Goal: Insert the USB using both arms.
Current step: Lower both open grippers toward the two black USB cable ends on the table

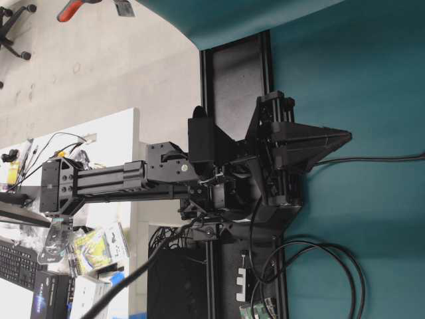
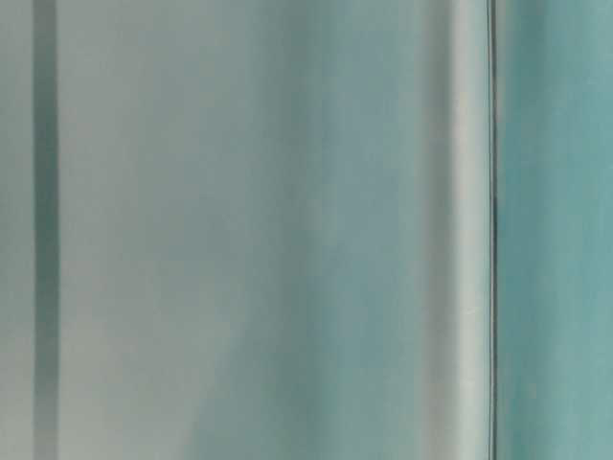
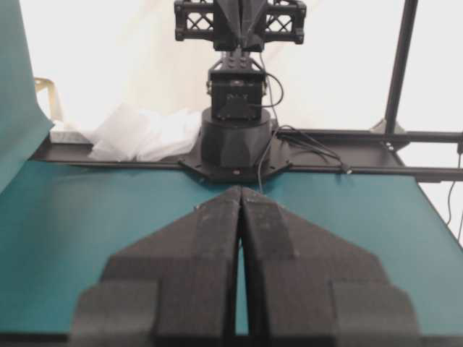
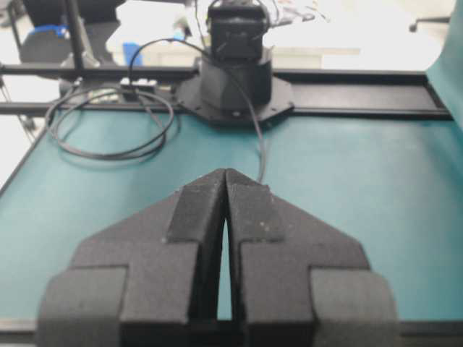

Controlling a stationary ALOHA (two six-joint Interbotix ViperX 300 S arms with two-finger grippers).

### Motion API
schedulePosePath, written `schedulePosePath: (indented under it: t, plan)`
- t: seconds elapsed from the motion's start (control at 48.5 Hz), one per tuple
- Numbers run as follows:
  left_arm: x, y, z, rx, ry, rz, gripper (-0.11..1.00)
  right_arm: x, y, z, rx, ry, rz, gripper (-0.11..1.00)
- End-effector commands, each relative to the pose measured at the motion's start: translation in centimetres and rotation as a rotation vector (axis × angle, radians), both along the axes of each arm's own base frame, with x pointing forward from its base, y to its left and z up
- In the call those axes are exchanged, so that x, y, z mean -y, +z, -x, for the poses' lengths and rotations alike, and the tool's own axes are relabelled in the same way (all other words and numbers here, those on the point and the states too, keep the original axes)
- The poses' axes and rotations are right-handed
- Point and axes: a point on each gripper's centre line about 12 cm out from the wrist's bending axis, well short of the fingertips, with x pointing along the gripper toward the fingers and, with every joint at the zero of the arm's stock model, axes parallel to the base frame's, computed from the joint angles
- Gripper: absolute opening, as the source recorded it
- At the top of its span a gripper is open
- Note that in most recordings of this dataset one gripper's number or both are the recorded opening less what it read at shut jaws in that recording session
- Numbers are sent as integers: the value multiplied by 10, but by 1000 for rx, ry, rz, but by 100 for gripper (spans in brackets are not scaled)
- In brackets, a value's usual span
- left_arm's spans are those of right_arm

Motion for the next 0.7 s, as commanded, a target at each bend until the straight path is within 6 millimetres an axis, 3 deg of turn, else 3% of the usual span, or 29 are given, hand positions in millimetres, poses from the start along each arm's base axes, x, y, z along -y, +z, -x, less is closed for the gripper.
schedulePosePath:
  t: [0.0, 0.351, 0.681]
  plan:
    - [1, 1, -4, -6, -6, 35, 1, 0, 6, -2, 15, 1, 5, 0]
    - [6, -5, -9, -76, -29, 34, 0, 0, 1, -4, -63, 1, 9, 0]
    - [6, -20, -32, -381, -19, 79, 0, 0, -2, -11, -305, -3, -16, 0]
